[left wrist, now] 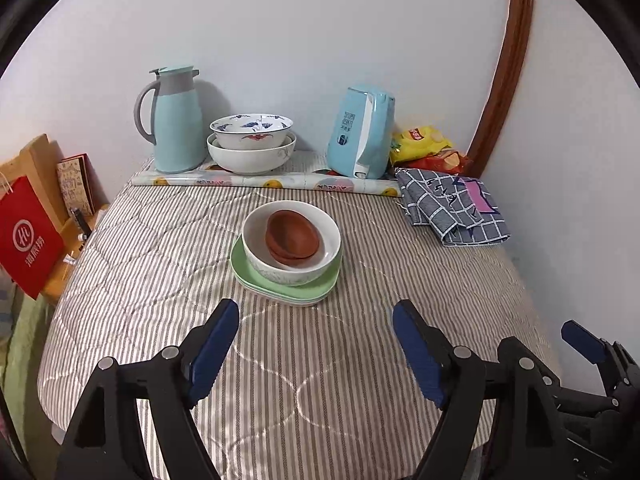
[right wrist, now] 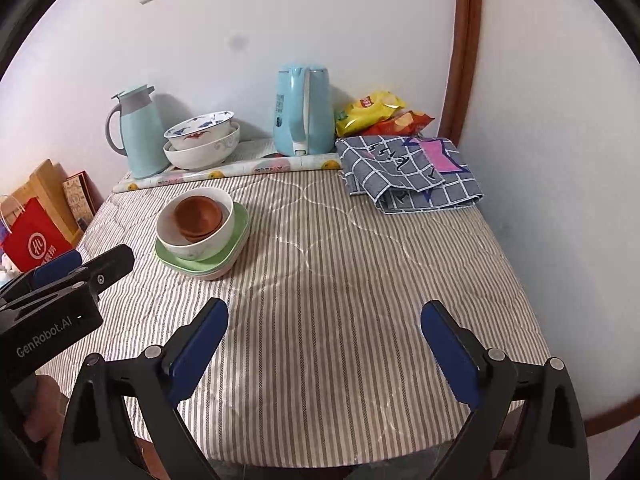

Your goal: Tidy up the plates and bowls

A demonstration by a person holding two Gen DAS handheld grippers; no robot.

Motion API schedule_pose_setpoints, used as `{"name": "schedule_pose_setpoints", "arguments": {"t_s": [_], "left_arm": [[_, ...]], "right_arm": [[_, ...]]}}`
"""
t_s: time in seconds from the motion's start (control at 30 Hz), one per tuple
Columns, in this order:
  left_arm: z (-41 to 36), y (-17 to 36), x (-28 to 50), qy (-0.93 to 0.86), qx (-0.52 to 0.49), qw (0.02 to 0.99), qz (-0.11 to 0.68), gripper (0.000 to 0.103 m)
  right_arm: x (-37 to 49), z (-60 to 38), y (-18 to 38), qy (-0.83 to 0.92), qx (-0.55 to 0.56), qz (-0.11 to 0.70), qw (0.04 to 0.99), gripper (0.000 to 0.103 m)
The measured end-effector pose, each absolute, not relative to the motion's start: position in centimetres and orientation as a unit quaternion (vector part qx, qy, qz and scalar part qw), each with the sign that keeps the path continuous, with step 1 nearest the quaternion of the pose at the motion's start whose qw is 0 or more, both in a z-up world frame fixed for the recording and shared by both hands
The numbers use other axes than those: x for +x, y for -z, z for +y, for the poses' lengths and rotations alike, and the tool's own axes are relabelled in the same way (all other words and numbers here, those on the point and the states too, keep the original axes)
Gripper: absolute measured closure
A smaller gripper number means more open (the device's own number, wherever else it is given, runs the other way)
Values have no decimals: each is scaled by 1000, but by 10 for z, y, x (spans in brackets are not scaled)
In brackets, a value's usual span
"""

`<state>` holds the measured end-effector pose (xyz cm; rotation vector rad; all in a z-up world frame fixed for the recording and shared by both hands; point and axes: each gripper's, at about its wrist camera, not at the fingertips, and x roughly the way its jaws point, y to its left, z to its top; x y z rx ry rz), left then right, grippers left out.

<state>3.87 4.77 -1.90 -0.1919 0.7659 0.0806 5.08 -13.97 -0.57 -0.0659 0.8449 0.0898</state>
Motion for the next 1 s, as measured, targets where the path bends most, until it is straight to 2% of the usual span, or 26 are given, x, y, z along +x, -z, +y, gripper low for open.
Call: {"name": "schedule_pose_setpoints", "arguments": {"t_s": [1.0], "left_arm": [[40, 18, 21, -38, -87, 923, 373, 25]], "right_arm": [[33, -141, -1, -42, -30, 401, 915, 7]]}}
